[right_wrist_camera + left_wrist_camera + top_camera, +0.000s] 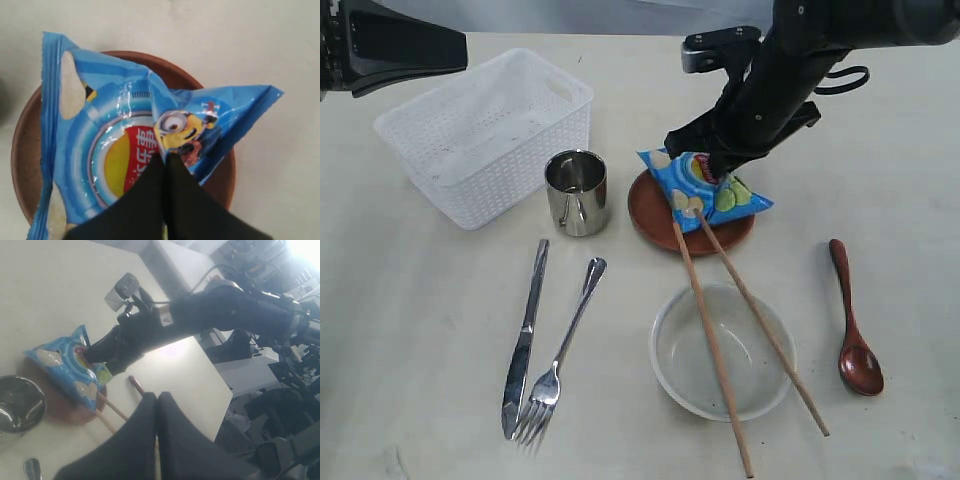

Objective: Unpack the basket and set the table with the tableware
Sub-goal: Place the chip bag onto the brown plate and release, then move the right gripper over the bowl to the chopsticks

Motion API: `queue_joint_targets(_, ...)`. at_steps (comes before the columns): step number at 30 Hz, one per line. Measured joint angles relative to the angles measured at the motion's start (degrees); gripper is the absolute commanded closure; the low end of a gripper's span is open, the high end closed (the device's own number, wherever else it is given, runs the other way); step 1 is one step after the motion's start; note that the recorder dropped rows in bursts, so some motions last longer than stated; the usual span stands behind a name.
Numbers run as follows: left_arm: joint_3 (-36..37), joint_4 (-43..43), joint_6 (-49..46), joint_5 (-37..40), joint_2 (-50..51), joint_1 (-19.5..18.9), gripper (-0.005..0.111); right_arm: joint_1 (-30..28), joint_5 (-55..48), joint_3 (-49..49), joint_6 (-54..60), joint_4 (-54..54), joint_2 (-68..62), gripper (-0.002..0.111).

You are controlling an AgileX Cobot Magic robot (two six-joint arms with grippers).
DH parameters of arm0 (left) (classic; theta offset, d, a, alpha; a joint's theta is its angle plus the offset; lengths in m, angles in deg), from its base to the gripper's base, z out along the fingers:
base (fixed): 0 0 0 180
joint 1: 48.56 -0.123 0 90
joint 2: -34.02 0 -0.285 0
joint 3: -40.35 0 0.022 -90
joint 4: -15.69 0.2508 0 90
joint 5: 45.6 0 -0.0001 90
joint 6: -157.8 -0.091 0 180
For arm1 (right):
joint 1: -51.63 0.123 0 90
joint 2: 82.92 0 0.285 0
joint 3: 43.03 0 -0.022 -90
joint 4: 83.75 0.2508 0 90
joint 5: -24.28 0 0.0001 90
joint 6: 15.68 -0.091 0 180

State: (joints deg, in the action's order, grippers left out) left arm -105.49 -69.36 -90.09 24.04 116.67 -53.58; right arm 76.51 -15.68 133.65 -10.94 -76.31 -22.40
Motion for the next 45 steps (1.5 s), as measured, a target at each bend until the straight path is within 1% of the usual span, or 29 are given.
queue_joint_targets(11, 0.00, 0.00, 0.00, 0.00, 0.00, 0.00, 0.107, 2.20, -0.24, 0.00, -0.43, 0.24, -0.78, 0.108)
queue_joint_targets(12, 0.00, 0.00, 0.00, 0.00, 0.00, 0.00, 0.107, 2.33, -0.15, 0.00, -0.43, 0.24, -0.83, 0.106)
queue_joint_targets(13, 0.00, 0.00, 0.00, 0.00, 0.00, 0.00, 0.107, 2.45, -0.15, 0.00, -0.62, 0.24, -0.83, 0.101)
queue_joint_targets(18, 0.00, 0.00, 0.00, 0.00, 0.00, 0.00, 0.107, 2.54, -0.15, 0.00, -1.57, 0.37, -1.07, 0.068)
queue_joint_targets(20, 0.00, 0.00, 0.00, 0.00, 0.00, 0.00, 0.107, 2.54, -0.15, 0.00, -1.72, 0.37, -1.11, 0.064)
queue_joint_targets(30, 0.00, 0.00, 0.00, 0.00, 0.00, 0.00, 0.107, 2.66, 0.64, 0.00, -2.59, 0.61, -0.42, 0.065)
queue_joint_targets(38, 0.00, -0.97, 0.00, 0.00, 0.00, 0.00, 0.107, 2.66, -1.22, 0.00, -2.82, 0.61, 5.64, 0.065)
queue_joint_targets(41, 0.00, -1.12, 0.00, 0.00, 0.00, 0.00, 0.107, 2.66, -4.57, 0.00, -3.17, 0.61, 9.19, 0.065)
queue_joint_targets(42, 0.00, -1.21, 0.00, 0.00, 0.00, 0.00, 0.107, 2.66, -8.70, 0.00, -3.26, 0.61, 11.91, 0.064)
queue_joint_targets(43, 0.00, -1.21, 0.00, 0.00, 0.00, 0.00, 0.107, 2.66, -10.67, 0.00, -3.26, 0.61, 13.00, 0.064)
queue_joint_targets(44, 0.00, -1.21, 0.00, 0.00, 0.00, 0.00, 0.107, 3.02, -15.28, -0.42, -3.26, 0.84, 15.73, 0.062)
queue_joint_targets(45, 0.00, -1.21, 0.00, 0.00, 0.00, 0.00, 0.107, 3.29, -16.93, -1.20, -3.26, 0.84, 17.24, 0.057)
